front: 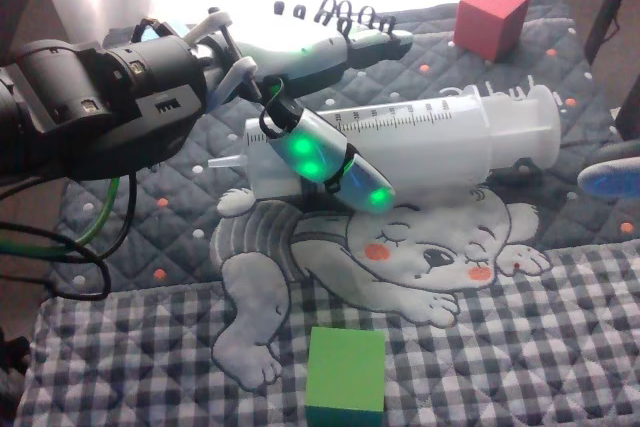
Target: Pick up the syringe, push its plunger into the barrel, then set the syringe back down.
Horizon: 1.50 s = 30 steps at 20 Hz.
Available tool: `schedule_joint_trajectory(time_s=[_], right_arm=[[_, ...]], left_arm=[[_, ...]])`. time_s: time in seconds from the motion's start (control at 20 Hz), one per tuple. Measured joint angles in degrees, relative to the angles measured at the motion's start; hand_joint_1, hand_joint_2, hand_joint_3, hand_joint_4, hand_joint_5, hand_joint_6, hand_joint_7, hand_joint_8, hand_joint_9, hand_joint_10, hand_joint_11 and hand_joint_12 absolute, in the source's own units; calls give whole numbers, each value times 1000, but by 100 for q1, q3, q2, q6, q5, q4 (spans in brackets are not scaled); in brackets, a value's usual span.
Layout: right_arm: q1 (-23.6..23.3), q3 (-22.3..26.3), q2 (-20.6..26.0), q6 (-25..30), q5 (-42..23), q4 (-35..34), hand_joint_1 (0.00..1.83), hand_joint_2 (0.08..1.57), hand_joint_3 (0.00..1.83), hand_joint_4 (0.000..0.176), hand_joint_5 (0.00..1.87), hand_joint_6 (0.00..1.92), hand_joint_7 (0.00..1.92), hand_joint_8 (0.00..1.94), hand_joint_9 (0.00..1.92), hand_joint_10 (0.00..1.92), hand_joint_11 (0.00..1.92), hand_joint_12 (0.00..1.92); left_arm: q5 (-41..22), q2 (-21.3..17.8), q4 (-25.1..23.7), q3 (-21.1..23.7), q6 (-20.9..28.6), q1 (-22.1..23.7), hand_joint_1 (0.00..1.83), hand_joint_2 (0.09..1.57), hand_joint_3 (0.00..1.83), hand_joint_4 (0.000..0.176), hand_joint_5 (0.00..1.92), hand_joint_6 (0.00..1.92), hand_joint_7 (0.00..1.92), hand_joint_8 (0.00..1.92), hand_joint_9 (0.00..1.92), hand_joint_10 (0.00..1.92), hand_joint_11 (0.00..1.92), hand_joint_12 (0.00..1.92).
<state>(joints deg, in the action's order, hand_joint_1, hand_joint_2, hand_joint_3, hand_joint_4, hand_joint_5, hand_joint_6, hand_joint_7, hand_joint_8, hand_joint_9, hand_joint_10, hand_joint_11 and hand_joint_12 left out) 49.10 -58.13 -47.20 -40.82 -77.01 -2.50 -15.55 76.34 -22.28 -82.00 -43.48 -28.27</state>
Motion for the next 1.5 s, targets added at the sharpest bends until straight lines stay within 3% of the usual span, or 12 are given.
schedule_joint_trajectory(time_s=[0.05, 0.35, 0.45, 0.5, 0.55, 0.75, 0.85, 0.9, 1.25, 1.3, 1.45, 1.5], right_arm=[[0, 0, 2, -2, -4, -4, 408, 728, 9, 0, 6, 2, 0, 0, 0, 0, 0, 0], [0, -48, -66, 0, 9, 7, 354, 732, 10, 0, 63, 16, 36, 11, 0, 0, 0, 0], [-22, -59, -72, -2, 13, 11, 320, 762, 18, 7, 73, 14, 42, 10, 0, 0, 1, 1], [-37, -59, -90, 0, 17, -2, 298, 773, 19, 28, 62, 7, 41, 7, 0, 0, 2, 1], [-39, -72, -96, 0, 13, 13, 277, 782, 20, 32, 59, 5, 45, 8, 0, 0, 16, 7], [-39, -83, -107, 0, 20, 2, 278, 787, 14, 27, 71, 7, 46, 6, 0, 0, 17, 7], [-42, -83, -111, 0, 20, 11, 261, 800, 15, 29, 66, 3, 33, 0, 0, 0, 2, 0], [-42, -83, -114, 0, 22, 9, 251, 793, 8, 48, 77, 7, 39, 3, 0, 0, 7, 3], [-42, -83, -118, 0, 22, 7, 237, 815, 10, 45, 96, 8, 52, 5, 0, 0, 12, 5], [-42, -83, -118, 0, 22, 13, 303, 826, 12, 19, 128, 18, 72, 11, 0, 0, 0, 0], [-83, -83, -118, 0, 35, 13, 201, 819, 0, 35, 170, 8, 157, 11, 68, 11, 28, 12], [-85, -83, -118, 0, 17, 11, 86, 853, 3, 11, 178, 3, 190, 6, 123, 11, 90, 42]], left_arm=[[37, 31, 0, -46, 0, 0, 481, 645, 0, 0, 0, 0, 0, 0, 0, 0, 0, 0], [315, 251, -20, -179, 4, -7, 531, 663, 4, 23, 0, 0, 0, 0, 0, 0, 47, 23], [337, 280, -24, -181, 2, -20, 532, 633, 0, 24, 0, 0, 0, 0, 0, 0, 27, 15], [334, 280, -22, -195, 2, -66, 504, 635, 0, 50, 0, 0, 0, 0, 0, 0, 68, 34], [382, 286, -22, -205, 4, -109, 483, 641, 0, 38, 0, 0, 0, 0, 0, 0, 78, 39], [516, 339, -26, -299, 2, -138, 431, 639, 0, 42, 0, 0, 0, 0, 0, 0, 74, 41], [538, 376, -26, -304, 2, -138, 451, 642, 0, 0, 0, 0, 0, 0, 0, 0, 35, 26], [544, 415, -24, -330, 4, -138, 506, 640, 0, 0, 0, 0, 0, 0, 0, 0, 13, 6], [546, 442, -11, -396, 20, -155, 499, 657, 6, 6, 0, 0, 10, 4, 67, 23, 142, 65], [546, 442, -11, -396, 20, -155, 562, 722, 0, 0, 0, 0, 71, 3, 165, 5, 157, 301], [527, 442, -11, -400, 7, -155, 690, 781, 0, 0, 92, 1, 163, 1, 248, 3, 24, 734], [511, 452, -2, -402, 7, -157, 786, 823, 3, 0, 173, 6, 247, 6, 310, 7, 71, 744]])
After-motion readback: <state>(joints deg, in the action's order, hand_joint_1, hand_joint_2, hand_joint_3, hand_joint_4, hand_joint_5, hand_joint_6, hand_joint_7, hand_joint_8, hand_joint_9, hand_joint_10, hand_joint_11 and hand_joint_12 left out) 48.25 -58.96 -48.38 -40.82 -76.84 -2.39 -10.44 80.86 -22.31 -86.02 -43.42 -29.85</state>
